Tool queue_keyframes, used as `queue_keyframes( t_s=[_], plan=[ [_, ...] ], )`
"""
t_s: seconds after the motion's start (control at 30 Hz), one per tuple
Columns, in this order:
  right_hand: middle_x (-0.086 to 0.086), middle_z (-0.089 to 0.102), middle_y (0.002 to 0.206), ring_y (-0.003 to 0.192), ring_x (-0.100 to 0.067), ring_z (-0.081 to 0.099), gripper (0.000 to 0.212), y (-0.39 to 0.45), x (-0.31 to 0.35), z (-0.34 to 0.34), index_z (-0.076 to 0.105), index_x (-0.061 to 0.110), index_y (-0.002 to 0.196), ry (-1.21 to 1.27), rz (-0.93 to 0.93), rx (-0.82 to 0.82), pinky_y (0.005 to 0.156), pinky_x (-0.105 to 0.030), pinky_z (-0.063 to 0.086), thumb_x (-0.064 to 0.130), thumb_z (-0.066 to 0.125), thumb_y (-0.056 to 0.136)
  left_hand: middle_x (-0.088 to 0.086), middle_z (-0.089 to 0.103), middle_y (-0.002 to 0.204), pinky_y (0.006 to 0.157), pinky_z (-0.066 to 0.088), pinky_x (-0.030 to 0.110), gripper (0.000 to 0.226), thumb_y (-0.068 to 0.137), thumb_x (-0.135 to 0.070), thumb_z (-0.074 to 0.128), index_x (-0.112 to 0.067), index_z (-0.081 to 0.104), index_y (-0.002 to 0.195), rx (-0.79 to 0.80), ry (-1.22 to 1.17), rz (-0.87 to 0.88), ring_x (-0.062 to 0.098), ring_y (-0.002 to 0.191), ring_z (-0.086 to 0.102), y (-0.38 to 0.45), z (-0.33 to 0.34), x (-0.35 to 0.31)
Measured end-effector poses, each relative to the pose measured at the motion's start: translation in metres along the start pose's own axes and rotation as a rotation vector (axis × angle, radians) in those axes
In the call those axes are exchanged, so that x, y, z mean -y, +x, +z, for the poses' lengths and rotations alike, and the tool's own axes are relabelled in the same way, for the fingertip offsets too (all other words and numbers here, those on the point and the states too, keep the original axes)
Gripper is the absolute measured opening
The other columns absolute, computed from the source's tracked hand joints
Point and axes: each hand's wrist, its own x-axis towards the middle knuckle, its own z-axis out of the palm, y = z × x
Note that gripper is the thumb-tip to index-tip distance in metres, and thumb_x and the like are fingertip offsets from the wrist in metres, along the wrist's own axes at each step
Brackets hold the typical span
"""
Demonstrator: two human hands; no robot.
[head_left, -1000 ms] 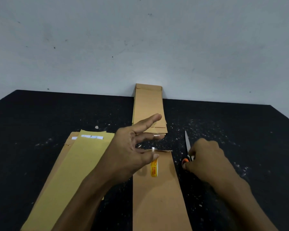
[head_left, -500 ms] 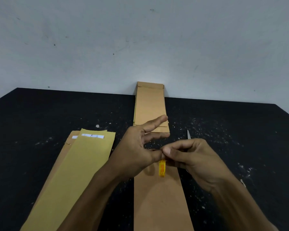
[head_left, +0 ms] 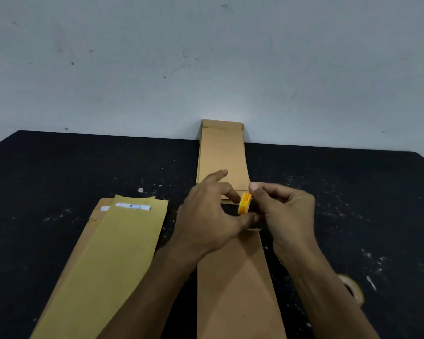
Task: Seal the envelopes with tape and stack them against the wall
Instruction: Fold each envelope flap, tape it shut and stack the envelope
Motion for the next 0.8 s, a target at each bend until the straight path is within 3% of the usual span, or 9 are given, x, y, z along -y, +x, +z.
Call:
queue_keyframes(
  t_s=[0.07,0.13,0.23,0.37,0.57,0.7,0.8],
  plan=[
    [-0.005,0.077,0.08,0.079,-0.024,0.076,0.004,0.006,-0.007,0.001,0.079,0.015,0.085,-0.05,0.025,-0.002,0.068,-0.039,0.062,0.012,0.076,0.086,-0.007,0.041,0.154,0.11,0.039,0.048,0.015,0.082,-0.037,0.075,-0.023,0.071,0.085,-0.03,0.015,0.019,0.019,0.139,0.039,0.003,0.006,0.004],
    [0.001,0.076,0.079,0.081,-0.021,0.074,0.007,0.013,-0.014,-0.001,0.079,0.024,0.082,-0.284,-0.018,-0.016,0.071,-0.038,0.062,0.018,0.077,0.086,-0.005,0.041,0.154,0.106,0.039,0.046,0.009,0.086,-0.031,0.071,-0.022,0.071,0.086,-0.051,0.068,0.001,0.02,0.139,0.04,0.007,0.007,0.008],
    [0.009,0.071,0.085,0.085,-0.013,0.068,0.005,0.018,-0.02,-0.003,0.077,0.031,0.082,-0.67,-0.09,-0.021,0.076,-0.04,0.06,0.031,0.074,0.086,-0.006,0.035,0.158,0.105,0.039,0.045,0.013,0.089,-0.034,0.067,-0.024,0.07,0.097,-0.006,0.217,-0.023,0.018,0.14,0.035,0.012,0.007,0.01],
    [0.006,0.071,0.091,0.084,-0.016,0.067,0.006,0.021,-0.028,-0.001,0.076,0.034,0.089,-0.947,-0.079,0.04,0.072,-0.042,0.059,0.037,0.072,0.086,-0.006,0.032,0.159,0.101,0.042,0.042,0.022,0.09,-0.046,0.064,-0.025,0.067,0.095,0.091,0.365,-0.069,0.017,0.139,0.035,0.012,0.011,0.01],
    [0.002,0.071,0.097,0.087,-0.019,0.068,0.01,0.026,-0.032,-0.002,0.075,0.032,0.089,-0.977,-0.063,0.066,0.074,-0.043,0.06,0.039,0.077,0.082,-0.006,0.031,0.159,0.098,0.044,0.038,0.028,0.091,-0.049,0.061,-0.024,0.066,0.102,0.1,0.436,-0.056,0.018,0.137,0.037,0.014,0.015,0.011],
    [0.001,0.071,0.097,0.089,-0.02,0.068,0.031,0.027,-0.029,-0.006,0.075,0.028,0.097,-0.959,-0.044,0.05,0.076,-0.043,0.061,0.042,0.085,0.072,-0.005,0.031,0.159,0.099,0.044,0.037,0.031,0.092,-0.049,0.06,-0.023,0.064,0.109,0.112,0.414,-0.046,0.017,0.137,0.037,0.012,0.017,0.012],
    [0.003,0.071,0.091,0.086,-0.019,0.069,0.023,0.026,-0.028,-0.006,0.074,0.029,0.088,-0.956,-0.055,0.034,0.075,-0.042,0.061,0.039,0.086,0.071,-0.007,0.03,0.159,0.1,0.043,0.038,0.033,0.091,-0.05,0.061,-0.025,0.064,0.112,0.109,0.398,-0.033,0.016,0.138,0.037,0.012,0.017,0.014]
  ],
)
